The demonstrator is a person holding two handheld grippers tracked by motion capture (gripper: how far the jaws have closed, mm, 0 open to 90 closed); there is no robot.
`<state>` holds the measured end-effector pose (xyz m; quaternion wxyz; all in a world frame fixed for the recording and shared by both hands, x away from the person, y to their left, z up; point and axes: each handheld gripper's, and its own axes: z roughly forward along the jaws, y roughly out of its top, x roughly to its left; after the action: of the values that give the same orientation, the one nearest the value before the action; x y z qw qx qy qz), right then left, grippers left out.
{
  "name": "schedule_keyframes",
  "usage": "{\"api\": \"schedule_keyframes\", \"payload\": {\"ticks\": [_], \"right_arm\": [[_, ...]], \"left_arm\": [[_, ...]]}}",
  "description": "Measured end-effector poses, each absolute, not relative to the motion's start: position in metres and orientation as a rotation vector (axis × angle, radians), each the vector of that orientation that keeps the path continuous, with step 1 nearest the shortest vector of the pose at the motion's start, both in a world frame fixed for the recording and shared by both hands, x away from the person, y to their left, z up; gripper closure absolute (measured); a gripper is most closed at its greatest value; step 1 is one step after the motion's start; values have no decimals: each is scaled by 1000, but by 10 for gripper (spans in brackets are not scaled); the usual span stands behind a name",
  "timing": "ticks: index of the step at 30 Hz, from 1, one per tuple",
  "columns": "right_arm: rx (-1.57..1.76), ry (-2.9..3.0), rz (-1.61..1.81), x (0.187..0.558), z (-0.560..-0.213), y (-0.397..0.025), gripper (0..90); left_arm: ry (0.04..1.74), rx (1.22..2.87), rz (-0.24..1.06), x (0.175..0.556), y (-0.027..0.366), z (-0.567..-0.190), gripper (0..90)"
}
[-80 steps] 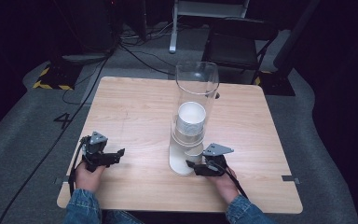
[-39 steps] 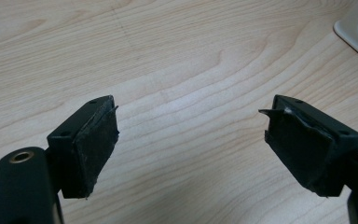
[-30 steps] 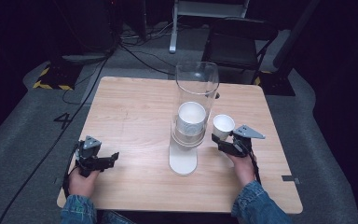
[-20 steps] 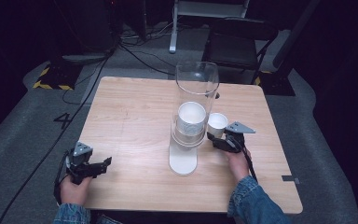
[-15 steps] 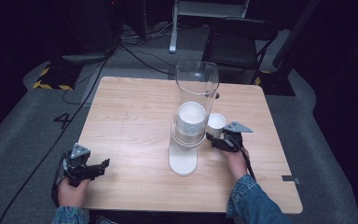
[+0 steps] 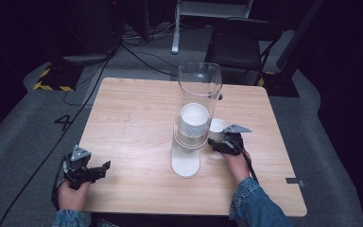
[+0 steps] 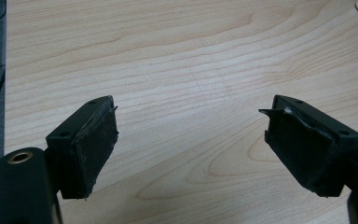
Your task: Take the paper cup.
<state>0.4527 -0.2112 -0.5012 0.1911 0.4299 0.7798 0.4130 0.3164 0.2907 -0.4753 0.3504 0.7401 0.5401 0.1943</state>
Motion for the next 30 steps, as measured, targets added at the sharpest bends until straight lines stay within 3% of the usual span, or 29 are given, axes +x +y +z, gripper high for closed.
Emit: {"api": "schedule_keyframes", "payload": {"ticks": [12,19,30], "right_arm": [[1225,2237,1120,452,-502,-210,321],[1221,2242,1118,452,-502,-210,201],[1215,2268,1084,443,-487,-216,130]], "left_arm": [[1391,1923,497,319,289,-476,167],[1389,1927,494,321,288,-476,167],[1378,1931,485,327,285,-476,167]]}}
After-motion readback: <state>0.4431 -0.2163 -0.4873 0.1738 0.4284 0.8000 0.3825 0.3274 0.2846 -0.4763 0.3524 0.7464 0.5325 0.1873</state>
